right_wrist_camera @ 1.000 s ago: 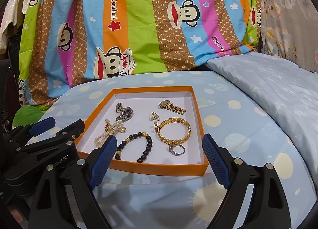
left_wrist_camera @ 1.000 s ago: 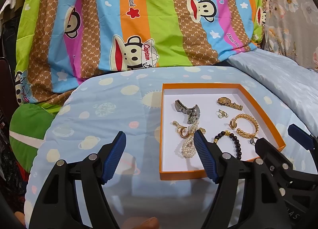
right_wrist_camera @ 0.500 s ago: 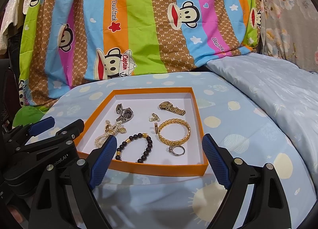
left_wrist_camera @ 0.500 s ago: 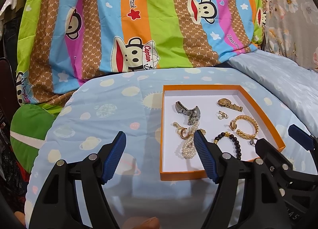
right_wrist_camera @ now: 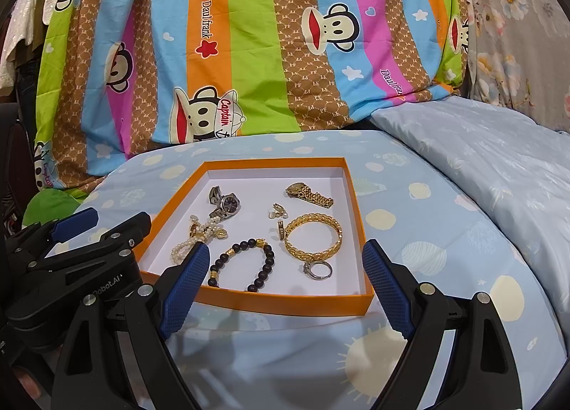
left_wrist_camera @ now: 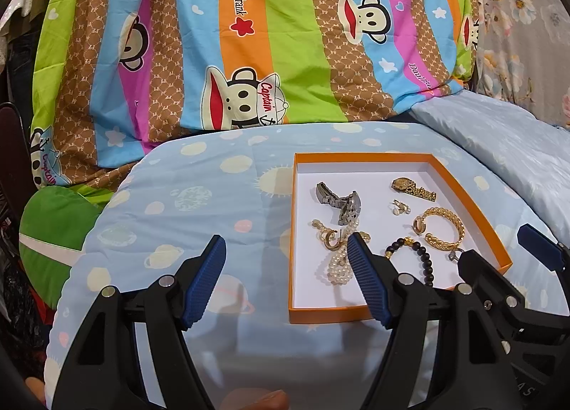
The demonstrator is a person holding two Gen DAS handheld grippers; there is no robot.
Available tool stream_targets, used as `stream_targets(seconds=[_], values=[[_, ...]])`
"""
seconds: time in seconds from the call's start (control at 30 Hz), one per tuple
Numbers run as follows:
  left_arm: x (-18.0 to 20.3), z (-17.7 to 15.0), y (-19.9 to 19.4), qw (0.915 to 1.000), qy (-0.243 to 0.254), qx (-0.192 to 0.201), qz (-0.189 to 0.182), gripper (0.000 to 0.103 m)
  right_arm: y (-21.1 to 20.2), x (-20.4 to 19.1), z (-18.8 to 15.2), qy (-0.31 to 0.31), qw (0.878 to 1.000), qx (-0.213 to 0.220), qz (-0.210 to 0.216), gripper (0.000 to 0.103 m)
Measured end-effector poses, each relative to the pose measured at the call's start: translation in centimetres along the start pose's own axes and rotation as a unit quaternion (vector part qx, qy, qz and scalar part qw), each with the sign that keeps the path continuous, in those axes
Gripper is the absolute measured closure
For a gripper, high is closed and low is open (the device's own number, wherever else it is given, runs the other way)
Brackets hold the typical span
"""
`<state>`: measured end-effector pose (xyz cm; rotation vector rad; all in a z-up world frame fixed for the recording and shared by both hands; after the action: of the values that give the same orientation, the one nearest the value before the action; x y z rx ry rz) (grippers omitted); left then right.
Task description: Organize jewelry
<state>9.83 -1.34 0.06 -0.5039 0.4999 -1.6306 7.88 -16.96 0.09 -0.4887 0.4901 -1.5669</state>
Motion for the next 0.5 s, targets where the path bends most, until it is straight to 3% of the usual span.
stream_targets(seconds=[0.5], values=[[-0.28, 0.02, -0.13, 1.0, -0.003, 0.0, 0.001, 0.035, 0.01, -0.04, -0.06, 0.0, 1.0, 0.001, 0.0, 0.017]])
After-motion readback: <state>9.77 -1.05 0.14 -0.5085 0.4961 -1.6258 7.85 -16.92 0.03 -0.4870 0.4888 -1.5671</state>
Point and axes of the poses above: each gripper's, at about its wrist camera, not at the fingertips, and y roughly the way its jaws point, x to its right, z to its top, the point moved 6 cm from there along y, roughly the way its jaws point, and after that the axes turned 8 degrees about -z, right-handed, at the moved point
